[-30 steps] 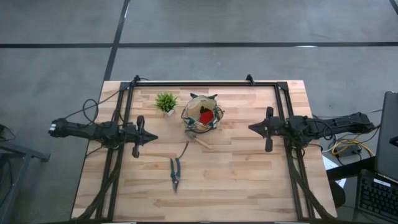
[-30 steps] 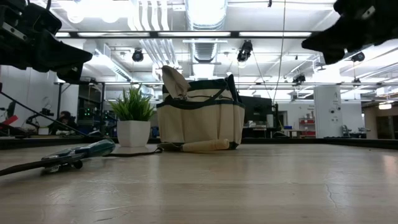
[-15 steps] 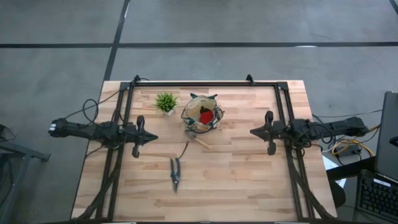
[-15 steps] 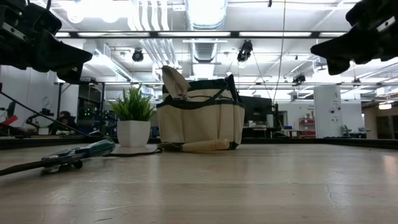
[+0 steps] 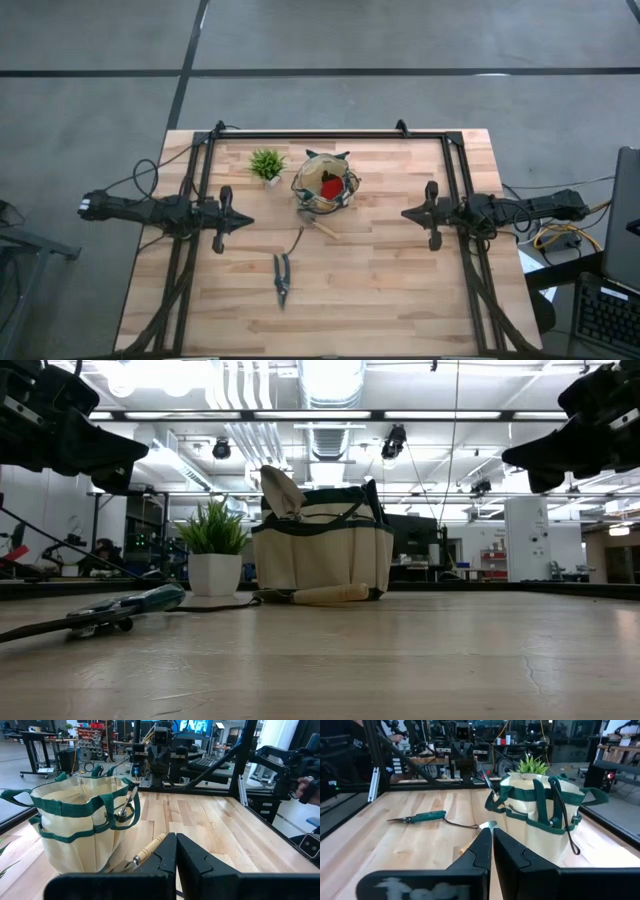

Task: Pick & Place Garden tools in Gardening bag
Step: Put the green shear scissors into the white gardening bag

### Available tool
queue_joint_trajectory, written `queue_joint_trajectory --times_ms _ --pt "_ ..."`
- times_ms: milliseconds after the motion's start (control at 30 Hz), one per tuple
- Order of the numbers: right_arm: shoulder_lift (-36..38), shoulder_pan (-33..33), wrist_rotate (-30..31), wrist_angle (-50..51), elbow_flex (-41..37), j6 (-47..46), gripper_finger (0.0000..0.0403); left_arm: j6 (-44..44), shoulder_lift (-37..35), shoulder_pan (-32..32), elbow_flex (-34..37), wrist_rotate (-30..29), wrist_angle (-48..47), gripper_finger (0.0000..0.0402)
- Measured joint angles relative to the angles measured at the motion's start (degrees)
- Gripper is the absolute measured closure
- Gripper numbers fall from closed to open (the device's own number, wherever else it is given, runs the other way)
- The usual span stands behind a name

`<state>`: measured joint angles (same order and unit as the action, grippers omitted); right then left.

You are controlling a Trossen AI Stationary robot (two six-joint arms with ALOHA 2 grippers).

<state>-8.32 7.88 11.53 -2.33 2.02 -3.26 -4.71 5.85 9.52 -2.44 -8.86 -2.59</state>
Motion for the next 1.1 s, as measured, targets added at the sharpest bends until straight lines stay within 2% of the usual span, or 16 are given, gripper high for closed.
queue_joint_trajectory --times_ms 67,200,500,600,733,900,1100 --pt "0.0 0.0 0.0 0.0 0.0 0.7 0.039 0.3 0.0 0.0 0.0 0.0 0.0 0.0392" --pt "-0.1 0.0 0.0 0.3 0.0 0.4 0.039 6.9 0.0 0.0 0.0 -0.1 0.6 0.0392" --pt "-0.1 0.0 0.0 0.3 0.0 0.5 0.039 1.4 0.0 0.0 0.0 -0.5 3.2 0.0392" --pt "-0.1 0.0 0.0 0.3 0.0 0.5 0.039 -7.5 0.0 -0.1 0.0 -8.0 12.6 0.0392" --pt "-0.1 0.0 0.0 0.4 0.0 0.4 0.039 -9.0 0.0 -0.1 0.0 -21.4 28.3 0.0392" --pt "-0.1 0.0 0.0 0.4 0.0 0.5 0.039 -8.2 0.0 -0.1 0.0 -29.7 40.3 0.0392" --pt "-0.1 0.0 0.0 0.4 0.0 0.4 0.039 -10.3 5.1 -0.3 -1.6 -23.9 41.3 0.0392"
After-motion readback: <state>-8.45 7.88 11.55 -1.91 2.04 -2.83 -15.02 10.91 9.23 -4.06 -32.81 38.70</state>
